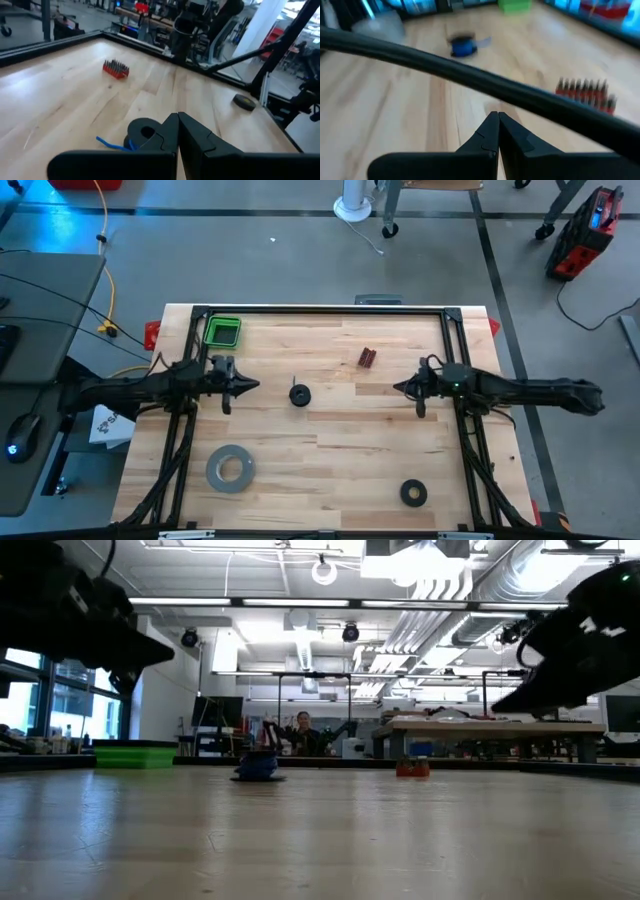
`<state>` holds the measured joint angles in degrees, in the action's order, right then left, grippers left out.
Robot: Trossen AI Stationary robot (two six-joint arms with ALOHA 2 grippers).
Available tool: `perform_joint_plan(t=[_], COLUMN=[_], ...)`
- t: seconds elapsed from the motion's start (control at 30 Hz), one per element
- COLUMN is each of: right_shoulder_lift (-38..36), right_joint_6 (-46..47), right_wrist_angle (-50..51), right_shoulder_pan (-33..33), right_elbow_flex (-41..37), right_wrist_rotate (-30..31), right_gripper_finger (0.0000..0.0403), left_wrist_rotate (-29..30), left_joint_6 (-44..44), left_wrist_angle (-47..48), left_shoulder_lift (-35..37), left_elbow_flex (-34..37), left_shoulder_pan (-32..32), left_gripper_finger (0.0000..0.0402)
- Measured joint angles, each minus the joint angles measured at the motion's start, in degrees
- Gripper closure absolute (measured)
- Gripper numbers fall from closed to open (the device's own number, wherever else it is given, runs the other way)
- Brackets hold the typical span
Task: Coil cords
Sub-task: Return to Home Position
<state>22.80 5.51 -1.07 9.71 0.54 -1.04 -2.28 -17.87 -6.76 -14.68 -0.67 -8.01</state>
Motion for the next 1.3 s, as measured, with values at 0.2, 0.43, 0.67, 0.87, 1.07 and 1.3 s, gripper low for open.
perform_joint_plan(t=[0.2,0.43,0.67,0.87,1.07,1.3], right_shoulder_lift=[-13.44,-22.72,-22.81,-22.71,-21.94,-21.92], right_joint_6=[0.00,0.01,-0.01,-0.01,-0.01,-0.01], right_wrist_angle=[0.31,-2.07,-2.60,0.04,0.10,0.08], right_shoulder_pan=[-0.02,0.02,-1.73,-3.71,-3.84,-3.84], right_elbow_flex=[0.02,0.03,0.02,0.00,0.00,0.00], right_wrist_rotate=[0.02,0.00,0.17,0.17,0.17,0.17], right_gripper_finger=[0.0402,0.0402,0.0402,0.0402,0.0402,0.0402], left_wrist_rotate=[0.02,0.00,0.40,0.67,0.63,0.63], left_joint_6=[0.00,0.02,0.00,0.00,0.00,0.00], left_wrist_angle=[5.43,5.61,3.96,6.12,6.08,6.08], left_shoulder_lift=[7.75,14.66,14.51,14.48,14.35,14.27], left_elbow_flex=[0.00,0.02,0.01,0.00,0.00,0.00], left_shoulder_pan=[-1.22,-1.46,0.48,2.62,4.30,4.37], left_gripper_finger=[0.0401,0.0401,0.0401,0.0401,0.0401,0.0401])
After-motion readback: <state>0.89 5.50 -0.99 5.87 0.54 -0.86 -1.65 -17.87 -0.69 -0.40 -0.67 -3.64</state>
